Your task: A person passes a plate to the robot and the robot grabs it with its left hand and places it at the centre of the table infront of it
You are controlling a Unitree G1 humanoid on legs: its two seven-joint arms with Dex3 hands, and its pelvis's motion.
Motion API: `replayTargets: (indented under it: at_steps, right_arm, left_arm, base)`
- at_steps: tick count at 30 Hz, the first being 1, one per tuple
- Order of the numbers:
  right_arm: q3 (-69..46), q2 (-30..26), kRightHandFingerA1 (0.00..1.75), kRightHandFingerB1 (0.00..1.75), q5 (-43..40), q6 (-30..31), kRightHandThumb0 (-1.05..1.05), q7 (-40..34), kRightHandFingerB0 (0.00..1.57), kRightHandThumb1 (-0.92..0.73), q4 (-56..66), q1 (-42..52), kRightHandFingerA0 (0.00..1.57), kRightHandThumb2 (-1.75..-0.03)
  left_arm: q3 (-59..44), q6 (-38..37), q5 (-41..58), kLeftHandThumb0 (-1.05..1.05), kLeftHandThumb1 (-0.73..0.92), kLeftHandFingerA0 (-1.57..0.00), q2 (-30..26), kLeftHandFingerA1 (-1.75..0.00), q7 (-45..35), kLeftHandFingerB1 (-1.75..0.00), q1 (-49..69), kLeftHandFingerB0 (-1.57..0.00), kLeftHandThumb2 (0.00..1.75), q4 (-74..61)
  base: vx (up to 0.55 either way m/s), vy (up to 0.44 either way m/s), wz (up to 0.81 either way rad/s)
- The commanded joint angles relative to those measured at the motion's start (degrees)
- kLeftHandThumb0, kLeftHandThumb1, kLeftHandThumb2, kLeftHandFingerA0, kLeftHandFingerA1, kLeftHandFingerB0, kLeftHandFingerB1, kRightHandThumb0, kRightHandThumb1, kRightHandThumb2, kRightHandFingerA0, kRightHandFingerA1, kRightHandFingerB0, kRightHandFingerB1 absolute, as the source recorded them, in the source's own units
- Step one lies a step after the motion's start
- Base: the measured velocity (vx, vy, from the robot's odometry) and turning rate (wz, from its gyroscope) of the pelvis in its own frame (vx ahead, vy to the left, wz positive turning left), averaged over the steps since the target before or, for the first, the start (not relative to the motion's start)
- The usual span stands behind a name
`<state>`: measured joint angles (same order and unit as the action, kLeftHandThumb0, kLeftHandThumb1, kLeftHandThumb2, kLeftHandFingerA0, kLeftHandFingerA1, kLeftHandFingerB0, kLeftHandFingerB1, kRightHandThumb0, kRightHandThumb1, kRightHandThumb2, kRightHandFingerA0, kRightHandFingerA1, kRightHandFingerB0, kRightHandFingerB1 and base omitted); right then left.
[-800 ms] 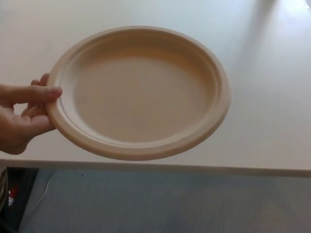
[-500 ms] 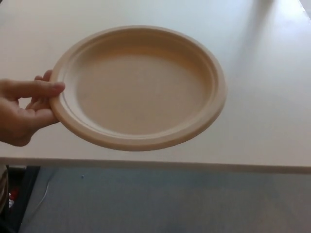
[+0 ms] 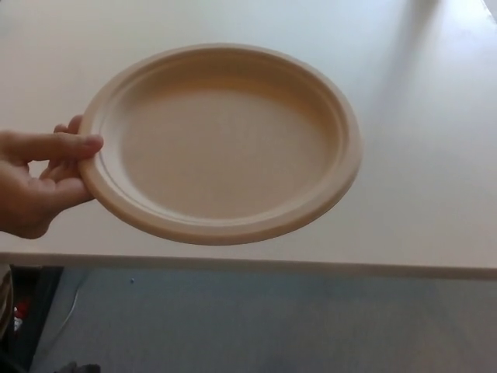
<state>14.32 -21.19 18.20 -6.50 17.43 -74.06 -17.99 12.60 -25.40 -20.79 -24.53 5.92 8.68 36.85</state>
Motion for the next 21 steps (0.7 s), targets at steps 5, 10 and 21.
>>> replayTargets:
  at_steps: [5, 10, 21]
  right_arm:
    - [-0.9, -0.3, 0.6, 0.45, -0.3, 0.5, -0.62, 0.6, 0.43, -0.75, -1.1, 0.0, 0.63, -0.61]
    - [0.6, -0.3, 0.6, 0.45, 1.2, 0.4, -0.59, -0.5, 0.48, -0.77, -1.3, -0.4, 0.73, -0.62]
    - [1.3, -1.0, 0.57, 0.45, 1.9, -0.1, -0.6, 0.0, 0.44, -0.78, -1.0, -1.7, 0.66, -0.63]
  left_arm:
    - [-3.7, -6.5, -7.3, -0.68, 0.64, -0.42, -3.7, -0.36, 5.9, -0.3, 12.7, -0.3, 0.6, -28.5]
    - [-5.9, -8.2, -8.5, -0.72, 0.67, -0.44, -4.3, -0.38, 2.4, -0.3, 18.9, -0.24, 0.61, -46.3]
    - [-14.6, -18.1, -14.1, -0.75, 0.56, -0.32, -1.5, -0.46, 4.5, -0.42, 29.1, -0.18, 0.86, -71.9]
  base:
    - [0.0, 0.0, 0.0]
    - [0.0, 0.0, 0.0]
    - [0.0, 0.0, 0.0]
